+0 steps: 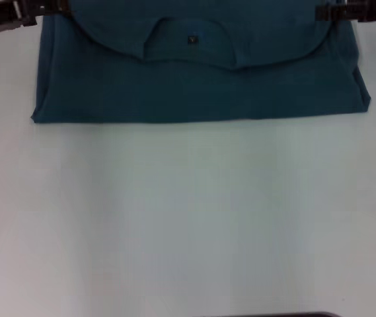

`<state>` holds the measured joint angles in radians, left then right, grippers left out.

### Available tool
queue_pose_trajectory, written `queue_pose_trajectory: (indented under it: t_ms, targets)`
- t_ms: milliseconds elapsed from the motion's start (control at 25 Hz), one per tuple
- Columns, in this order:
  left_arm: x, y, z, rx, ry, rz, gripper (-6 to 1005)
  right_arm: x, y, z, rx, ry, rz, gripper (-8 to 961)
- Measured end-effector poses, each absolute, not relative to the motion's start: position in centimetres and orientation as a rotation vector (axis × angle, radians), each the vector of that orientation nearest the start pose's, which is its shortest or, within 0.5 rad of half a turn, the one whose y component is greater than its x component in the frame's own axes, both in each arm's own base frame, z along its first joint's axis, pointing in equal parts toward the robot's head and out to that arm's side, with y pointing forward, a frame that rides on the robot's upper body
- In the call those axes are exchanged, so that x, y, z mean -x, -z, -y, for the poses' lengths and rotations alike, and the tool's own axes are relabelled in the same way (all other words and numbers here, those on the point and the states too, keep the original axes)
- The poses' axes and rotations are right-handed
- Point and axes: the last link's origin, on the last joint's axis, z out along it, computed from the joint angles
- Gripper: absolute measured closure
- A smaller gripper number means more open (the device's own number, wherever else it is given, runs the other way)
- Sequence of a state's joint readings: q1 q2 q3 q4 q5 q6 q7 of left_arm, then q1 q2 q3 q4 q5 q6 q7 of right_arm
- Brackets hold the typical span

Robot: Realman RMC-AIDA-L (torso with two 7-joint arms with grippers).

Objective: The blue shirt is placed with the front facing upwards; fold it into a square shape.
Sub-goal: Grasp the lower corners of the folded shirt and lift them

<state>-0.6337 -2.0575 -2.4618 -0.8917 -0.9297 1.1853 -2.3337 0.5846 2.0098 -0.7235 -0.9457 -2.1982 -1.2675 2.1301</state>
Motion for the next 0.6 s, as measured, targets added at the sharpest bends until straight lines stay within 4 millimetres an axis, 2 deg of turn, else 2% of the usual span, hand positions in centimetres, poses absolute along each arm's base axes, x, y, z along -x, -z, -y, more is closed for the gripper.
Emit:
queue_pose_trajectory:
  t_ms: [120,160,360,600]
  targets:
    - [26.9,-6.9,-39.6,2.095,0.643,1.464,54,-27.9,-8.5,-38.1,2.253,-0.548,-1.101,13]
    - [27.8,-7.1,-38.6,2.085,0.663,1.485,55,-28.3,-8.6,-37.5,2.249,-0.585,-1.077,13]
    - [29.7,-7.1,-37.2,2.050,0.663,1.525,60,-30.0,-8.2,-34.5,2.240,-0.680,-0.971,13]
    - [31.2,-6.3,-35.7,2.051,0.639,1.669,63,-31.0,-7.7,-33.9,2.212,-0.707,-1.144,13]
